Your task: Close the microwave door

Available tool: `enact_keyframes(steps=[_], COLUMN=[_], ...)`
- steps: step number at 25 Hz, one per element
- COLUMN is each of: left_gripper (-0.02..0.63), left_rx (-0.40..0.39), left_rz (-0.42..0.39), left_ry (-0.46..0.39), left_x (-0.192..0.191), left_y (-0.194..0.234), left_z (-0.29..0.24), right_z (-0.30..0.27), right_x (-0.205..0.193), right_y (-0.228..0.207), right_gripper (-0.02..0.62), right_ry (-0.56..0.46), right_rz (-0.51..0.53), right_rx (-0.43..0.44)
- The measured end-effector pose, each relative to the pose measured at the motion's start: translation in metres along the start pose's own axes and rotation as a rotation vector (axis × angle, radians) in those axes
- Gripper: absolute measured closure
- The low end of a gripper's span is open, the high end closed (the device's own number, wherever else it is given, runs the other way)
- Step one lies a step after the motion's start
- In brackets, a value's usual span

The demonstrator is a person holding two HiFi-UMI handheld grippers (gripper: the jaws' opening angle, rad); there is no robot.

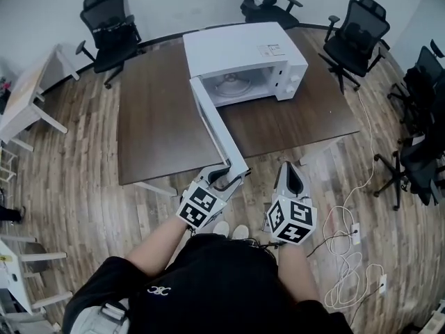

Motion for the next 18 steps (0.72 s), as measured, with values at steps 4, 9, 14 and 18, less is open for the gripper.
enact_keyframes(steps=[4, 9, 14, 18], left_gripper=[0.456, 0.456, 0.456, 0.454], left_rx=[0.031, 0.081, 0.130, 0.161], left_rz=[0.021, 0.058, 0.093, 0.117], left_ry=[0.001, -0.001, -0.008, -0.015], left_x=[0.010, 0.023, 0.035, 0.043], left_y=[-0.004, -0.007, -0.011, -0.012], left_z=[-0.015, -0.039, -0.058, -0.074], right_z=[0.006, 0.012, 0.024, 0.032], right_x=[0.004, 0.006, 0.007, 0.007], right_y=[-0.008, -0.020, -0.033, -0.043], right_gripper=[0.588, 0.588, 0.588, 0.588], right_ry=[-0.013, -0.024, -0.038, -0.044], right_rz=[-0.007, -0.016, -0.026, -0.033], right_rx=[-0.028, -0.072, -0.118, -0.147])
Point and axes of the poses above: the fingertips, and each gripper's own axes: z backward along the fingers, y to its left, x out of its top, the point moved 7 cm from there along z, backward along the fingers, and after that the axes turned 7 degrees about -z, right-handed, at the moved point
